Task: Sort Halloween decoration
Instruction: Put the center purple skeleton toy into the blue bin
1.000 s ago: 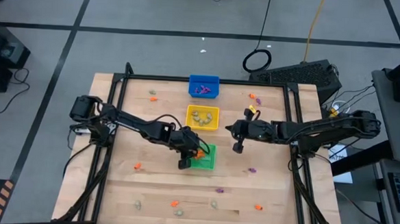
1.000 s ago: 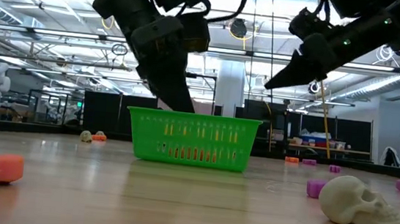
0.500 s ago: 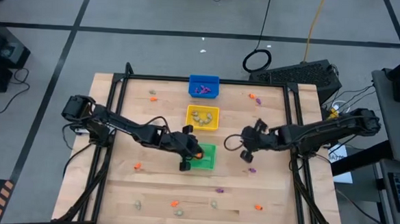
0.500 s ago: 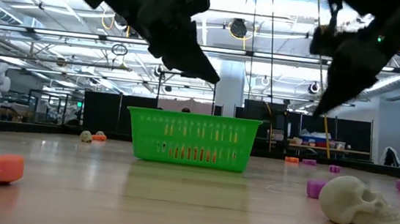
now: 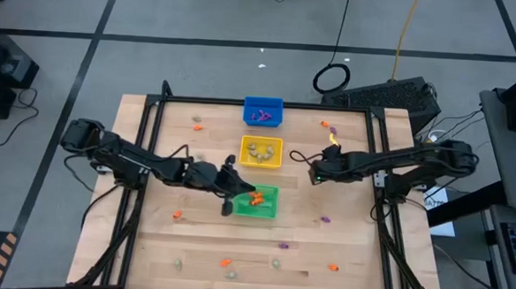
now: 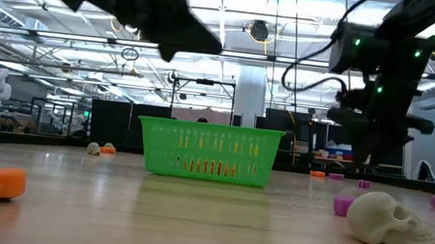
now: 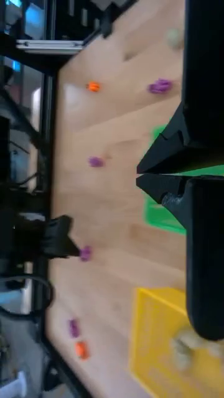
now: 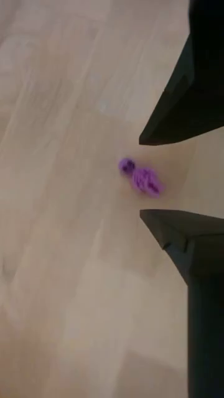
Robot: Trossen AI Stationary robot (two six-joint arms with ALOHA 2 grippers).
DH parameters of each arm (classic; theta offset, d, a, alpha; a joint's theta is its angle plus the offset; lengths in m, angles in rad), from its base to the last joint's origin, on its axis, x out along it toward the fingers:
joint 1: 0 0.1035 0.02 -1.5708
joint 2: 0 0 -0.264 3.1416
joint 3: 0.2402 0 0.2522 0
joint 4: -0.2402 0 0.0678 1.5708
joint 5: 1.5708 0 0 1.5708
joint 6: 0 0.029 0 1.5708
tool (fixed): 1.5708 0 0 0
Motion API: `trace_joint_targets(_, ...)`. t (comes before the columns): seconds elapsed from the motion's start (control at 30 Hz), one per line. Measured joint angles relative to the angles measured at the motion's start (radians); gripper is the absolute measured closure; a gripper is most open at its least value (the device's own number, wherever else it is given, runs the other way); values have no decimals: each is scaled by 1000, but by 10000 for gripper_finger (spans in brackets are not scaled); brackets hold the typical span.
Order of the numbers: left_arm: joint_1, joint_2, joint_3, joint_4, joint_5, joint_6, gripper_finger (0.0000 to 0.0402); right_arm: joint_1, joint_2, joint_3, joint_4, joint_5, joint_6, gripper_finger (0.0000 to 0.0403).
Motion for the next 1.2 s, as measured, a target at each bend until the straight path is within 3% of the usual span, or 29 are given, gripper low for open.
trace_joint_targets(0.4, 32, -130, -181, 95, -77, -17, 393, -78, 172, 4, 74, -25, 30, 269)
trace_joint_targets(0.83, 193, -146, -369, 231, -76, 4, 393, -78, 179, 11, 127, -62, -160, 383)
trace_joint_targets(1.2, 252, -146, -459, 287, -74, 1, 393, -65, 184, 166, 135, -85, -366, 386)
